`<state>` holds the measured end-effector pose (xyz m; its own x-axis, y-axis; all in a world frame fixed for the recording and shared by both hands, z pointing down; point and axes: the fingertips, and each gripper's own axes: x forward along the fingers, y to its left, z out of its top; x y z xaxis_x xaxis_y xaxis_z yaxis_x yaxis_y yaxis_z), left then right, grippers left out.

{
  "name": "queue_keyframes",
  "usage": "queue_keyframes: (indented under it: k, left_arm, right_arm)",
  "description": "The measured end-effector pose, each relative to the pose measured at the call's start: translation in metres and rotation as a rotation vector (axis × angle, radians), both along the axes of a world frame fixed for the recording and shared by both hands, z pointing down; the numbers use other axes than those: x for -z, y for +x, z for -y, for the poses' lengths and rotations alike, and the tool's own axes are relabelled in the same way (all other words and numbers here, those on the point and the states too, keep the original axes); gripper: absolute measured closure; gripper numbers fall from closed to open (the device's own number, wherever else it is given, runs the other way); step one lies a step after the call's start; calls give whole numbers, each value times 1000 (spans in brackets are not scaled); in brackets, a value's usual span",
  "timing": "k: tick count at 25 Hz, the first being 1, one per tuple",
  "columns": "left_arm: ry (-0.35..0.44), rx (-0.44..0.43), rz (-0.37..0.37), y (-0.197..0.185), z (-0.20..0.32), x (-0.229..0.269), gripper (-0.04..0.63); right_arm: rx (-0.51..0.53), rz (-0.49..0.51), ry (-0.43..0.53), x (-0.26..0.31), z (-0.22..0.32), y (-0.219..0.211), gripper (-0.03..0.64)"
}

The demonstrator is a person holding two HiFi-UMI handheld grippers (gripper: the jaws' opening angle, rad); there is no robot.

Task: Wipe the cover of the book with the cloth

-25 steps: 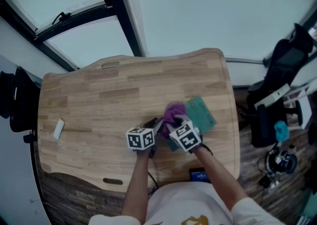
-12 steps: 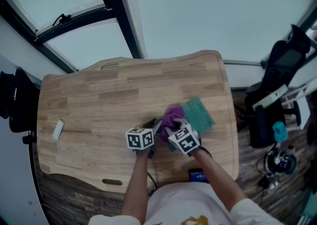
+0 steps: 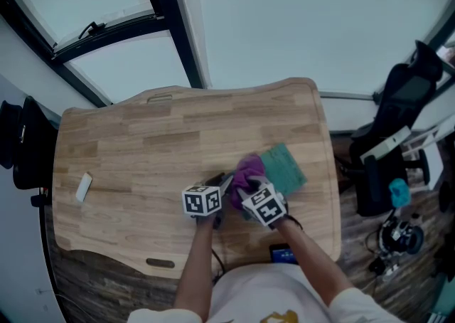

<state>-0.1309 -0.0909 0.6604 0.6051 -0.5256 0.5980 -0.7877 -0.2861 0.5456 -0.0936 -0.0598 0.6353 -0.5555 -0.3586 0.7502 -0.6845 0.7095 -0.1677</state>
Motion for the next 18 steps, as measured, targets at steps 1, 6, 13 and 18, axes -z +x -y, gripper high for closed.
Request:
queue_keyframes:
  k: [1,6,13,18]
  left_arm:
    - [0,0,1,0,0,0,448]
    - [-2,1,2,-1,0,-1,448]
    - [12,-6,6,0,3,6,448]
    - [10,-8,6,0,2,5,448]
  right_arm:
    - [2,7,3,1,-1,-1,540]
    - [4,12,4,2,-7,-3,540]
    - [7,-2,7,-1,-14,0,540]
    - [7,-3,2,-2,-23,1,540]
